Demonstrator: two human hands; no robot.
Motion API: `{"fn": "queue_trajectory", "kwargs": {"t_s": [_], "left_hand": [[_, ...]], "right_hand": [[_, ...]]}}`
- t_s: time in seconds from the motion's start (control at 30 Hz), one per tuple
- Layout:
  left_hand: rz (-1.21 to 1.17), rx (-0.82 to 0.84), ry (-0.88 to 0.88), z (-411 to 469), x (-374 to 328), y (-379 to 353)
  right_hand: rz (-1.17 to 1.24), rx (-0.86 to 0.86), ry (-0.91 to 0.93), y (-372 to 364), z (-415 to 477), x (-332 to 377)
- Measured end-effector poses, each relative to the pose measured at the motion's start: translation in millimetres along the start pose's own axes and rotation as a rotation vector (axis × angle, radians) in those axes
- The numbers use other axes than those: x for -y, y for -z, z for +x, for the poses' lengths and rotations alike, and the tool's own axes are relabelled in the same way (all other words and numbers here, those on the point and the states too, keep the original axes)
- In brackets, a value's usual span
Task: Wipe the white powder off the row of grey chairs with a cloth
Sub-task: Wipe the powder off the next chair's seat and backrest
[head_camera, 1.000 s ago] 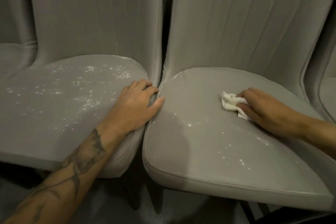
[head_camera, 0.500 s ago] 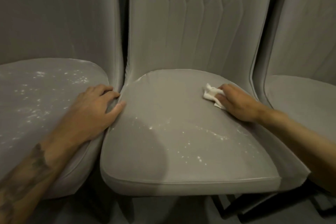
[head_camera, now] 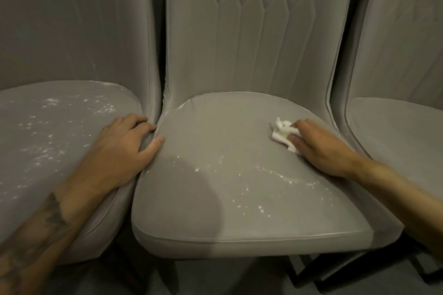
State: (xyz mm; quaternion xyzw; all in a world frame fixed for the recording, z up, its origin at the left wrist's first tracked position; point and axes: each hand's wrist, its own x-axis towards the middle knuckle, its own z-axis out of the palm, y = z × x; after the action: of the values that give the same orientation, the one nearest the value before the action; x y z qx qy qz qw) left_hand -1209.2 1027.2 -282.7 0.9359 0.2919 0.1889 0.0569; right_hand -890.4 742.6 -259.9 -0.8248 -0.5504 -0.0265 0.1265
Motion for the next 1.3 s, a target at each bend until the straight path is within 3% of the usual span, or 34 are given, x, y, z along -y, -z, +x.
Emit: {"fn": "queue_trajectory", "kwargs": {"t_s": [0.13,0.17,0.27,0.33,0.5,0.57,0.73,0.93,1.03,1.13,1.3], "left_hand": [[-0.022,0.026,-0.018,-1.0,-6.5,6.8],[-0.026,0.023,-0.027,-0.8,-9.1,10.6],[-0.086,0.010,-0.021,-5.0,-20.5,19.9],[-0.088,0.011,-0.053,-11.5,-27.8,18.1],[-0.072,0.029,-0.134,-19.8,-31.7,4.5],[-0.053,0.032,-0.168,-20.4,-32.4,4.2],[-0.079,0.041,-0.141,-21.6,-31.1,3.7],[-0.070,0.045,-0.139,-19.8,-31.8,3.7],[-0.069,0.047,-0.136,-19.9,-32.2,3.8],[-0.079,0.065,-0.121,-19.3,-30.2,3.4],[-0.097,0.064,-0.127,-18.1,-28.7,0.4]], "right_hand": [[0.029,0.035,0.269,7.2,-18.0,22.3],[-0.014,0.029,0.247,9.1,-13.1,9.4],[-0.043,0.019,-0.082,15.7,-1.6,-32.1],[-0.057,-0.016,-0.173,12.7,-3.8,-35.4],[0.079,0.002,0.108,6.8,-41.1,18.8],[0.016,0.002,0.154,10.9,-40.9,6.9],[0.004,-0.097,-0.201,15.8,-38.2,-25.9],[0.081,-0.029,0.080,8.0,-56.9,31.0],[0.007,-0.025,-0.109,17.2,-47.4,-8.3],[-0.006,-0.134,-0.300,13.7,-54.4,-15.6],[0.087,-0.140,0.006,1.1,-84.0,53.8]]}}
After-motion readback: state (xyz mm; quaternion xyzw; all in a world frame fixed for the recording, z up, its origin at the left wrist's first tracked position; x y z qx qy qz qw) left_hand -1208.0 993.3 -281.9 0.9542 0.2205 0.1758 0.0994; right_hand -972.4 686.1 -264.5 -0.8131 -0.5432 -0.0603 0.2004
